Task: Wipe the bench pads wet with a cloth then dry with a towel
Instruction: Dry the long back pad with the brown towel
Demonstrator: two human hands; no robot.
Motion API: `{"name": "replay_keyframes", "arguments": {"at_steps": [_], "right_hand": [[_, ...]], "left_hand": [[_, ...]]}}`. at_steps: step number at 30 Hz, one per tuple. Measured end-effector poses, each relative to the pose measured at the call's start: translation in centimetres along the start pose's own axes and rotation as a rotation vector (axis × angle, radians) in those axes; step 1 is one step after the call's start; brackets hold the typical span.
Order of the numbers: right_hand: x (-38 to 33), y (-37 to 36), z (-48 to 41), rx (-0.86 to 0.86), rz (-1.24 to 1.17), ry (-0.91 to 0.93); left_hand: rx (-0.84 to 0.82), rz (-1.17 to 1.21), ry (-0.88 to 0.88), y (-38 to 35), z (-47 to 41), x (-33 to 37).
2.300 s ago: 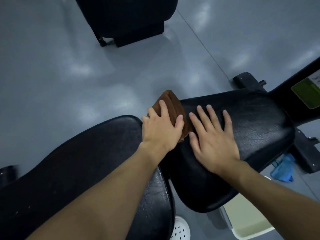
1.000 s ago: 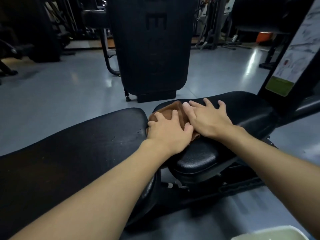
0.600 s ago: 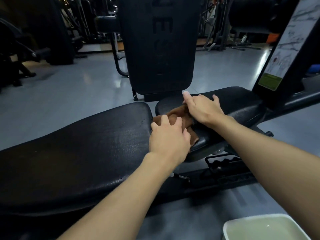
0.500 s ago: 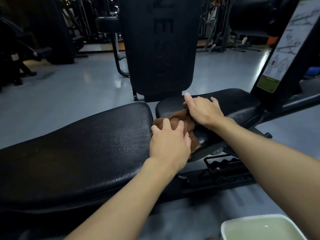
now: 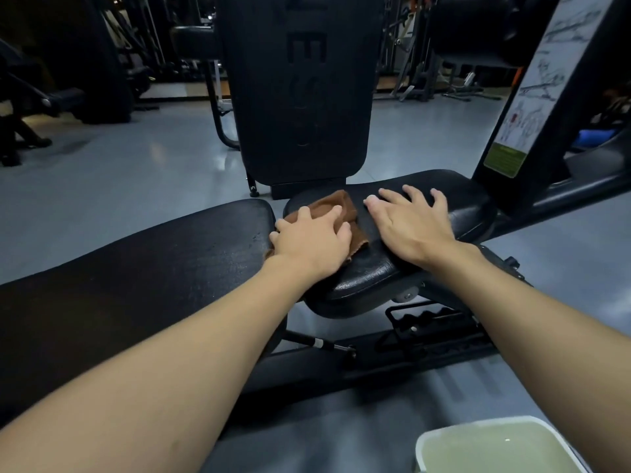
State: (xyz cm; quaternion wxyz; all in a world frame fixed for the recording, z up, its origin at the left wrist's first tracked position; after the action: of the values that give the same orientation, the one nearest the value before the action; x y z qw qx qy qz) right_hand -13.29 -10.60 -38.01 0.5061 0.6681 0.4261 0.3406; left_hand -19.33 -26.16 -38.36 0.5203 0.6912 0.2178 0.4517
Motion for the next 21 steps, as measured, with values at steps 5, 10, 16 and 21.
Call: {"name": "replay_keyframes", "arguments": {"at_steps": [5, 10, 16, 21], "right_hand": [[-0.2, 0.3, 0.6, -0.049, -0.027, -0.017], [-0.5, 1.4, 0.8, -0.171, -0.181, -0.083], [-6.3, 5.3, 1.8, 0.125, -0.416, 0.032], [-14.1, 5.5, 2.6, 0.250, -0.417, 0.278]], "left_hand": [[0.204, -0.106, -0.204, 0.9, 5.5, 0.9], [0.288, -0.153, -0.405, 4.2, 9.0, 1.7], [0.026, 0.030, -0.219, 8.9, 6.2, -4.8], [0.126, 0.212, -0.022, 10.2, 5.5, -14.2]]}}
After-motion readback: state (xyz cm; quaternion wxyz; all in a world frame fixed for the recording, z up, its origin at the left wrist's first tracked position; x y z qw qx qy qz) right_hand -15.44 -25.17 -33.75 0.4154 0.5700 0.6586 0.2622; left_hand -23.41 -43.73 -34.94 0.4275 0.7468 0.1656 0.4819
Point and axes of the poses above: each hand's wrist, its own z-axis away from the middle knuckle, its own y-axis out of the back of the hand, x = y × z, the point moved 4 cm from there along -z, towards the middle knuckle, and after that the axes turned 8 degrees about z, right-handed, at the moved point
